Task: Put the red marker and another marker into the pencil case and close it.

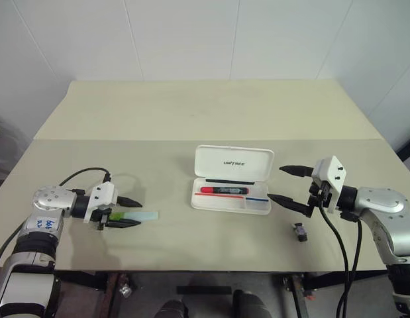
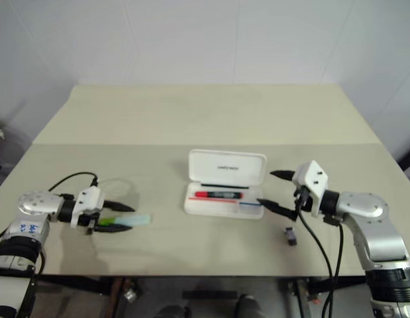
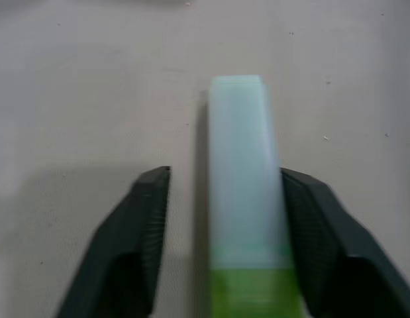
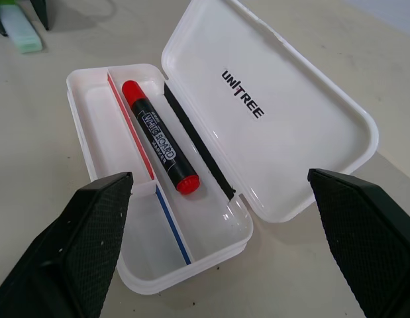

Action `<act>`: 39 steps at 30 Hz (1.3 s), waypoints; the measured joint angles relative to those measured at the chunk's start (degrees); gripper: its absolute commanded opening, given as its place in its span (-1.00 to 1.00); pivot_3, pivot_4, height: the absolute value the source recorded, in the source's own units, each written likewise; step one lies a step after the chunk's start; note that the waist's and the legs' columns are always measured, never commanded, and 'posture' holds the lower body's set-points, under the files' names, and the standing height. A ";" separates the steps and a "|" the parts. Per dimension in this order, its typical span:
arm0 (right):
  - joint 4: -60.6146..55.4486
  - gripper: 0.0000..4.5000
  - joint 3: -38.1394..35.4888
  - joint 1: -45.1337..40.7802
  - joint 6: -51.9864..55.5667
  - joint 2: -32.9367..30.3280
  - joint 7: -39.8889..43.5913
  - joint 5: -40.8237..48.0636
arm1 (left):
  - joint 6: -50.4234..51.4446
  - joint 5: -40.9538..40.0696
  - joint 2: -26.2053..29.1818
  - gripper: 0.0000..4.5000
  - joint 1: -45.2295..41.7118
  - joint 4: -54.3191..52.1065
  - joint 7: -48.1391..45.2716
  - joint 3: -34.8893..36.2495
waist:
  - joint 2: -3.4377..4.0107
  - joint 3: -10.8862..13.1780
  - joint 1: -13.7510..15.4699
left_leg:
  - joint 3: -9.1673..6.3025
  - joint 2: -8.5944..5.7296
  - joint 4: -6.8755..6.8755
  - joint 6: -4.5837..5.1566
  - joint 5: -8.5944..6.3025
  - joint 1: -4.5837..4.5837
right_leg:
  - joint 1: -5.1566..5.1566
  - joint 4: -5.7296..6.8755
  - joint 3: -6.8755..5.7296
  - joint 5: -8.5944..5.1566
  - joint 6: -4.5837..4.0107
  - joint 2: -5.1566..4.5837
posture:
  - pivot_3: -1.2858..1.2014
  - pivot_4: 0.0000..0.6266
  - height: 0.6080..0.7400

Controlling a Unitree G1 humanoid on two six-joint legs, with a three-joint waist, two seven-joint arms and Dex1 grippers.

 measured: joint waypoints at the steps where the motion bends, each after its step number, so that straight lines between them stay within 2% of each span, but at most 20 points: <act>1: 0.00 1.00 -0.01 0.00 0.00 -0.06 0.00 0.02 | -0.03 0.00 0.00 -0.48 0.00 0.05 0.00 0.00 | 0.00 0.00 0.01 | 0.00 0.01 0.01 0.00 0.00 0.00 | 0.00 -0.04 0.00 0.00 -0.01 0.01 | 0.03 -0.52 1.00; 12: 0.22 1.00 0.01 -0.95 -0.03 -0.11 0.00 0.18 | 0.57 -0.21 -0.48 -0.51 1.74 -3.73 0.14 0.83 | 0.00 0.00 0.00 | 0.06 0.09 -0.01 -0.01 0.00 0.03 | 0.00 -0.05 0.06 0.05 -0.07 0.09 | 0.03 -0.52 1.00; 21: 0.83 1.00 0.29 -1.79 -0.42 0.42 0.02 -0.16 | 13.08 -2.47 -2.66 -0.51 1.26 -17.64 5.19 1.54 | 0.00 0.00 0.04 | 0.05 0.09 -0.03 -0.01 0.00 0.00 | 0.00 -0.06 0.06 0.07 -0.05 0.10 | 0.03 -0.52 1.00; 29: 2.39 1.00 0.25 -1.64 -1.52 -0.26 2.50 0.20 | 20.76 -2.95 -7.22 -0.51 -2.41 -26.66 7.41 -1.00 | -0.01 0.00 0.06 | 0.07 0.08 0.02 -0.02 0.00 0.01 | 0.00 -0.10 0.10 0.08 -0.05 0.12 | 0.03 -0.52 1.00; 39: 0.84 1.00 -1.89 1.95 -1.48 -1.94 2.95 0.53 | 22.21 1.30 -15.47 -0.51 -9.90 -26.31 11.90 -7.42 | -0.06 0.04 0.12 | 0.13 0.07 0.00 -0.01 0.00 -0.01 | 0.01 -0.16 0.15 0.11 0.00 0.13 | 0.03 -0.52 1.00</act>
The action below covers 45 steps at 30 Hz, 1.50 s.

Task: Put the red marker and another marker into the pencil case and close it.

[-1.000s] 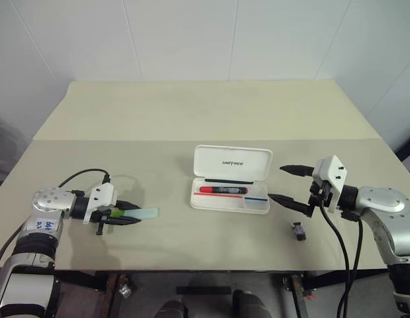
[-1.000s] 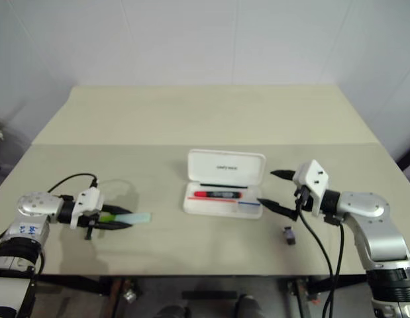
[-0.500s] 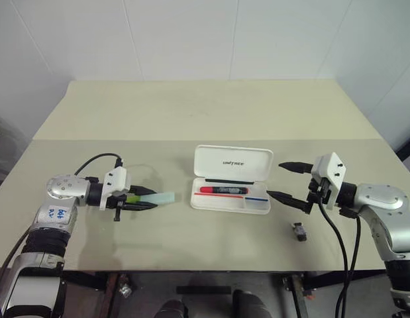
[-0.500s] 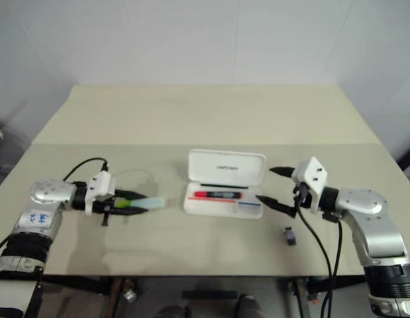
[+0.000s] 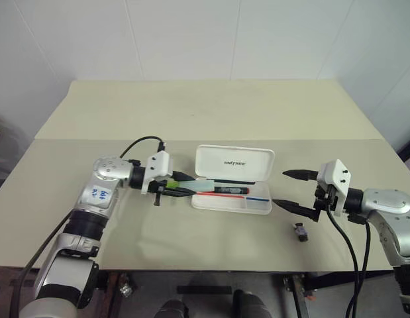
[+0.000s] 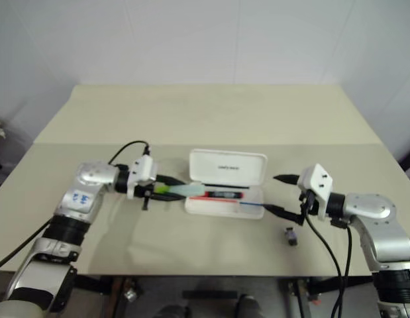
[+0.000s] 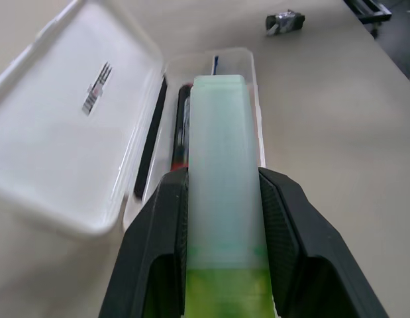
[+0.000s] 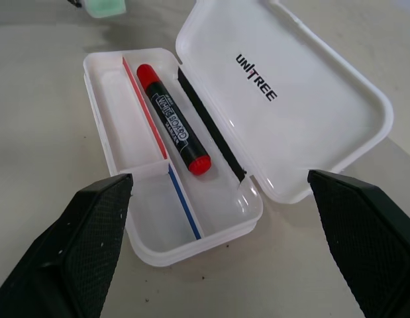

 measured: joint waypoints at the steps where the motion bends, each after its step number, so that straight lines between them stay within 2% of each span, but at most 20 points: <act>1: -0.60 1.00 -0.40 0.43 0.05 0.00 -0.55 0.04 | 0.33 0.43 -0.55 -0.51 -0.25 0.10 0.31 -0.42 | 0.00 0.00 -0.08 | 0.03 0.01 -0.03 0.00 0.00 0.02 | 0.00 0.01 0.02 0.00 0.00 0.01 | 0.03 -0.52 1.00; 9: -5.74 1.00 -1.40 5.25 1.46 0.74 -4.62 1.33 | 2.86 3.92 -4.68 -0.51 -1.52 3.18 1.95 -4.67 | -0.03 0.02 0.22 | 0.04 -0.02 0.07 0.01 0.00 0.01 | 0.02 -0.14 0.09 0.01 0.03 0.02 | 0.03 -0.52 1.00; 19: -9.76 1.00 -2.68 7.97 2.65 1.08 -7.67 2.07 | 2.93 6.67 -9.64 -0.51 -3.13 6.57 4.62 -6.63 | -0.04 0.03 0.23 | 0.05 -0.02 0.07 0.01 0.00 0.01 | 0.01 -0.17 0.11 0.03 0.04 0.02 | 0.03 -0.52 1.00; 28: -10.97 1.00 -3.39 9.25 2.81 1.09 -9.19 2.62 | 3.50 7.44 -10.33 -0.51 -4.34 7.11 4.54 -7.08 | -0.05 0.03 0.20 | 0.06 -0.02 0.08 0.01 0.00 0.03 | 0.01 -0.16 0.11 0.03 0.04 0.03 | 0.03 -0.52 1.00; 30: -11.14 1.00 -3.60 9.38 2.83 1.09 -9.36 2.84 | 3.97 7.64 -10.33 -0.18 -4.34 7.92 4.52 -7.08 | -0.05 0.03 0.22 | 0.06 -0.02 0.08 0.01 0.00 0.03 | 0.02 -0.16 0.11 0.03 0.04 0.03 | 0.03 -0.52 1.00; 38: -11.60 1.00 -3.86 9.59 3.11 1.09 -10.02 3.11 | 6.51 7.68 -10.66 0.95 -4.34 8.26 4.44 -7.08 | -0.05 0.03 0.23 | 0.06 -0.02 0.08 0.01 0.00 0.03 | 0.02 -0.16 0.11 0.03 0.04 0.02 | 0.03 -0.52 1.00; 45: -11.58 1.00 -3.85 9.46 3.53 1.09 -10.25 3.11 | 7.31 5.92 -11.29 0.99 -4.42 5.33 3.33 -6.72 | -0.06 0.03 0.21 | 0.06 -0.02 0.07 0.01 0.00 0.02 | 0.01 -0.17 0.12 0.03 0.04 0.03 | 0.03 -0.52 1.00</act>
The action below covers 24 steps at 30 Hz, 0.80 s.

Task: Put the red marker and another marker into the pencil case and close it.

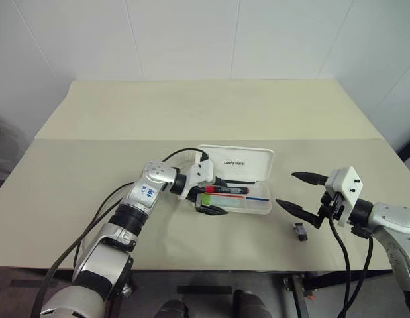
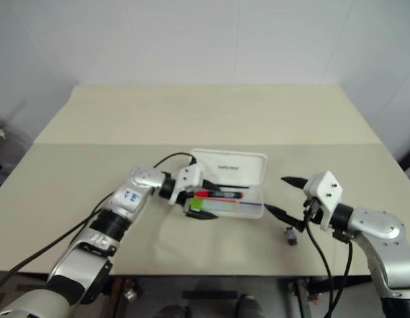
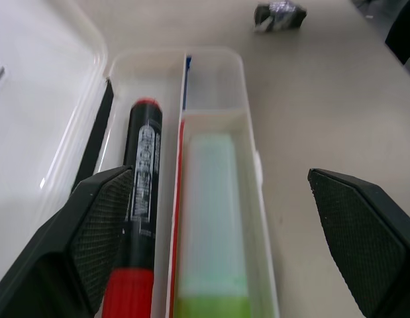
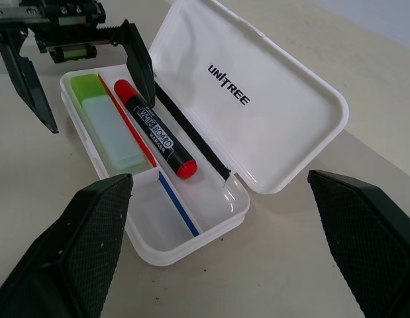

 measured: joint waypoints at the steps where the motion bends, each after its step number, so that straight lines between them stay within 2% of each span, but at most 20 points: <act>1: 0.01 1.00 0.00 -0.13 0.01 0.00 0.00 0.00 | 0.39 -1.01 0.04 0.99 0.03 -1.55 -0.69 0.37 | 0.00 0.00 -0.02 | 0.01 0.00 0.00 0.00 0.00 0.00 | 0.00 0.00 0.01 0.00 0.00 0.00 | 0.03 -0.52 1.00; 6: 0.15 1.00 -0.06 -0.22 0.38 -0.31 0.77 0.03 | 1.80 -7.16 2.26 0.99 1.91 -10.54 -4.16 3.49 | 0.00 0.00 -0.26 | 0.02 0.03 -0.04 0.00 0.00 0.05 | 0.00 0.00 0.03 0.00 0.00 0.01 | 0.03 -0.52 1.00; 14: 0.11 1.00 -3.51 4.82 3.22 -5.01 4.92 1.44 | 1.70 -14.83 12.97 0.99 13.68 -19.71 -9.05 10.81 | 0.00 0.00 -0.14 | 0.03 0.03 -0.02 0.01 0.00 0.05 | 0.00 -0.01 0.10 0.00 -0.03 0.02 | 0.03 -0.52 1.00; 18: -0.04 1.00 -5.96 8.77 4.59 -6.93 7.24 2.39 | 1.26 -16.75 16.89 0.99 18.64 -20.92 -9.07 15.03 | 0.00 0.00 -0.03 | 0.02 0.05 -0.02 0.01 -0.01 0.08 | 0.03 0.00 0.10 0.00 -0.05 0.03 | 0.03 -0.52 1.00; 24: 0.24 1.00 -6.27 12.22 5.82 -7.63 8.47 2.31 | -3.35 -16.33 18.02 0.99 21.64 -20.80 -8.65 15.77 | 0.00 0.00 0.12 | 0.03 0.05 0.01 0.01 -0.01 0.09 | 0.07 -0.05 0.10 0.05 -0.08 0.03 | 0.03 -0.52 1.00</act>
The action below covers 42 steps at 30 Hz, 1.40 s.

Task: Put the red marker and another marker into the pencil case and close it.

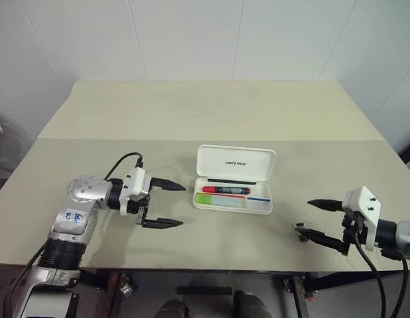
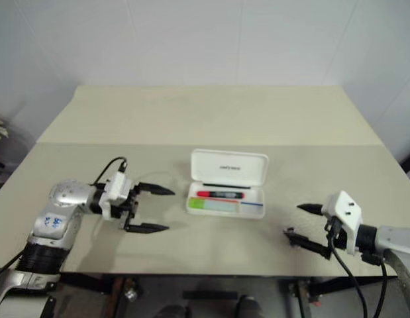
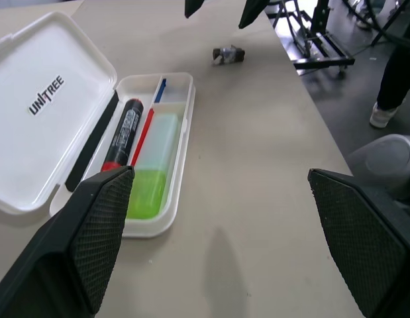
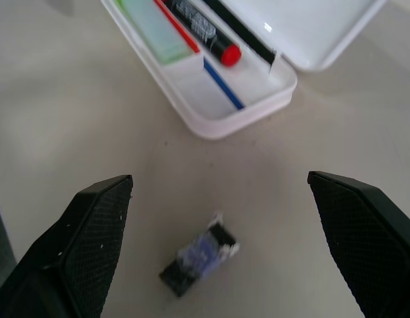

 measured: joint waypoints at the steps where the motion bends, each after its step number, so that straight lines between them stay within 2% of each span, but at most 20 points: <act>1: 0.00 1.00 -0.25 0.47 0.37 0.00 -0.04 0.00 | -0.27 -0.02 -0.01 0.99 0.27 0.00 0.28 0.00 | 0.00 0.00 0.01 | -0.01 0.01 0.00 0.00 0.00 0.00 | 0.00 0.00 -0.01 0.00 0.00 0.00 | 0.03 -0.52 1.00; 6: -0.48 1.00 -0.80 1.74 1.57 0.82 -2.21 -0.55 | -0.49 -0.09 -0.14 0.99 0.82 -0.13 1.05 -0.07 | -0.01 -0.01 -0.10 | -0.01 0.02 -0.02 0.00 0.00 0.02 | 0.00 0.00 -0.01 0.00 0.00 0.01 | 0.03 -0.52 1.00; 14: -0.98 1.00 3.08 3.24 4.16 10.16 -13.16 -3.74 | -0.54 -0.12 -0.21 0.99 0.57 -0.18 0.99 -0.28 | -0.03 -0.02 -0.13 | -0.01 0.02 -0.02 0.00 0.00 0.02 | -0.01 0.00 0.00 0.02 -0.02 0.01 | 0.03 -0.52 1.00; 22: -3.55 1.00 3.67 4.55 4.41 15.97 -20.95 -6.26 | -0.53 -0.11 -0.04 0.99 -0.48 -0.09 1.00 -0.27 | -0.02 -0.02 -0.16 | -0.01 0.02 -0.03 -0.01 0.00 0.04 | 0.00 0.02 0.00 0.02 -0.03 0.02 | 0.03 -0.52 1.00; 25: -4.76 0.70 3.48 5.52 4.49 17.90 -23.73 -6.26 | -0.53 -0.11 -0.03 1.00 -0.58 -0.09 1.04 -0.27 | -0.02 -0.02 -0.16 | -0.02 0.02 -0.03 -0.01 0.00 0.04 | 0.00 0.02 0.00 0.03 -0.03 0.02 | 0.03 -0.52 1.00; 34: -10.57 -0.74 3.05 10.00 6.00 21.18 -28.08 -5.94 | -1.09 -0.07 -0.01 1.00 -1.60 1.66 1.14 -0.24 | -0.02 -0.02 -0.14 | -0.03 0.01 -0.04 -0.01 0.00 0.04 | 0.00 0.02 0.01 0.03 -0.04 0.03 | 0.03 -0.52 1.00; 35: -10.76 -0.83 3.05 10.00 6.10 21.18 -28.28 -5.95 | -1.18 -0.06 -0.03 1.00 -1.67 1.66 1.24 -0.24 | -0.02 -0.02 -0.15 | -0.03 0.01 -0.04 0.00 0.00 0.04 | 0.00 0.02 0.01 0.03 -0.04 0.03 | 0.03 -0.52 1.00; 42: -10.24 -0.83 3.07 6.82 5.27 19.93 -26.23 -5.38 | -1.89 -0.03 -0.31 1.00 -1.74 1.67 2.12 -0.27 | -0.02 -0.02 -0.45 | 0.01 0.03 -0.06 0.00 0.00 0.08 | 0.00 0.02 0.02 0.03 -0.05 0.04 | 0.03 -0.52 1.00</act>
